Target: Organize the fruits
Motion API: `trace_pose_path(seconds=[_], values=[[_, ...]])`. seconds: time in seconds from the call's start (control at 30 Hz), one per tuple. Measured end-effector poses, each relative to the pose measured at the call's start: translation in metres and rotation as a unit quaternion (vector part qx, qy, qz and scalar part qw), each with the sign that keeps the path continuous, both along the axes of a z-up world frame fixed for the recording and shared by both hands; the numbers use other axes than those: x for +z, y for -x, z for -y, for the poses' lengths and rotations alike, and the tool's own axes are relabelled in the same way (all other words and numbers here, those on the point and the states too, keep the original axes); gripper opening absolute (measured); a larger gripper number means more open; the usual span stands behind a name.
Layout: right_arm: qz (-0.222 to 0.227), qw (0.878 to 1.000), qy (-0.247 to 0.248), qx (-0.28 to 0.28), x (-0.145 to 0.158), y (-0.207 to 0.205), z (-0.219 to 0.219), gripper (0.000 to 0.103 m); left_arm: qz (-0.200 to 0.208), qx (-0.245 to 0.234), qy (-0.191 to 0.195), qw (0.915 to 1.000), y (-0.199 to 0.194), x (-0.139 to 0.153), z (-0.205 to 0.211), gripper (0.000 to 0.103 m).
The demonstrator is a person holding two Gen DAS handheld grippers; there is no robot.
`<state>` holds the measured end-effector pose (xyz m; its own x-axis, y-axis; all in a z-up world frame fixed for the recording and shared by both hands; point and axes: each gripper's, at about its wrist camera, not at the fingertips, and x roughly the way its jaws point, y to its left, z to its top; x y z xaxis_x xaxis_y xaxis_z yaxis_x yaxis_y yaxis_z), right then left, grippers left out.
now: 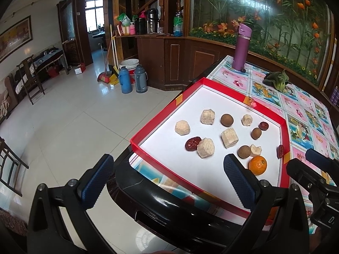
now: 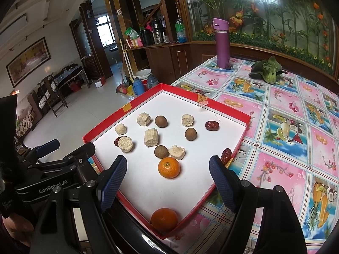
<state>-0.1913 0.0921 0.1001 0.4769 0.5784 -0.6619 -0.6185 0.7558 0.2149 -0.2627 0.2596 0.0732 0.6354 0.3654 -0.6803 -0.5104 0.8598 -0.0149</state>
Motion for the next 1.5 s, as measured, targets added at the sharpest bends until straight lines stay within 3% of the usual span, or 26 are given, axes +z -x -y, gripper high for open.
trace_pose_path(seconds=[1.5], values=[[0.020,1.000,-0.003,-0.013,0.011,-0.015,-0.013,0.080,0.014,-0.027,-0.016,0.9994,-0.018,0.020,-0.006,0.103]])
